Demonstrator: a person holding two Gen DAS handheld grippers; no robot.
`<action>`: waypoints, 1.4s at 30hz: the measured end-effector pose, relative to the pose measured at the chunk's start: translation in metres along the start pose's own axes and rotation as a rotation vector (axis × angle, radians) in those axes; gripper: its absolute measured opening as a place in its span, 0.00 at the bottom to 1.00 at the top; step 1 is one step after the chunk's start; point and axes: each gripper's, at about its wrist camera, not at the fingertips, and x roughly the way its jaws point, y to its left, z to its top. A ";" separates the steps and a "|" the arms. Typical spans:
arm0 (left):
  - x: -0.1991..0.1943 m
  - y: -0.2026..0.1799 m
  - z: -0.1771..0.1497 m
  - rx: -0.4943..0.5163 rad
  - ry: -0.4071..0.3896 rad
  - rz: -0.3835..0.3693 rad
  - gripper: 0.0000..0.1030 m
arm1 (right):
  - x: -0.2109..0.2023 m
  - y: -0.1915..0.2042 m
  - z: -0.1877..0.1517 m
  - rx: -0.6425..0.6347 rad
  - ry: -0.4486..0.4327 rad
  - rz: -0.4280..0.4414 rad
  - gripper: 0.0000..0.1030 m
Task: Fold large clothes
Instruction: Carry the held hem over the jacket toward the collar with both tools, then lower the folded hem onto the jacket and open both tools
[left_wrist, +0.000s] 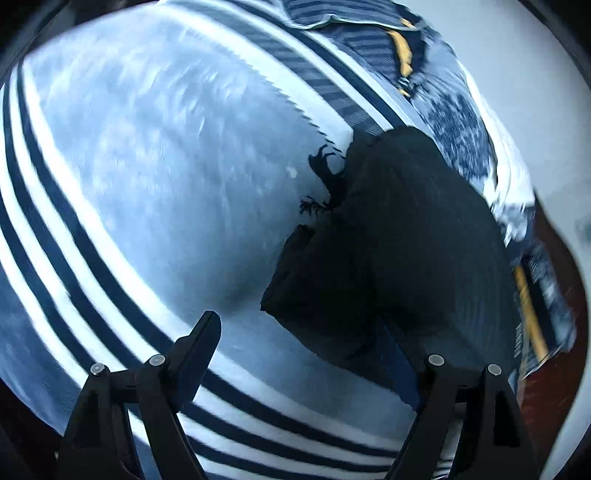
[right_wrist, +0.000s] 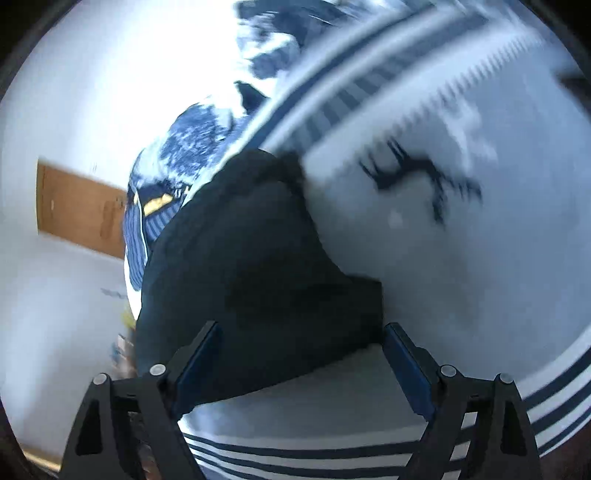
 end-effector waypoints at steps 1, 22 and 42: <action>0.004 0.001 0.002 -0.030 0.007 -0.017 0.82 | 0.005 -0.005 0.002 0.034 0.010 0.013 0.87; -0.070 0.010 -0.071 -0.002 0.008 0.014 0.04 | -0.071 0.003 -0.061 0.022 0.028 0.025 0.03; -0.057 -0.149 -0.094 0.523 -0.187 0.158 0.75 | -0.073 0.144 -0.082 -0.523 -0.059 -0.094 0.84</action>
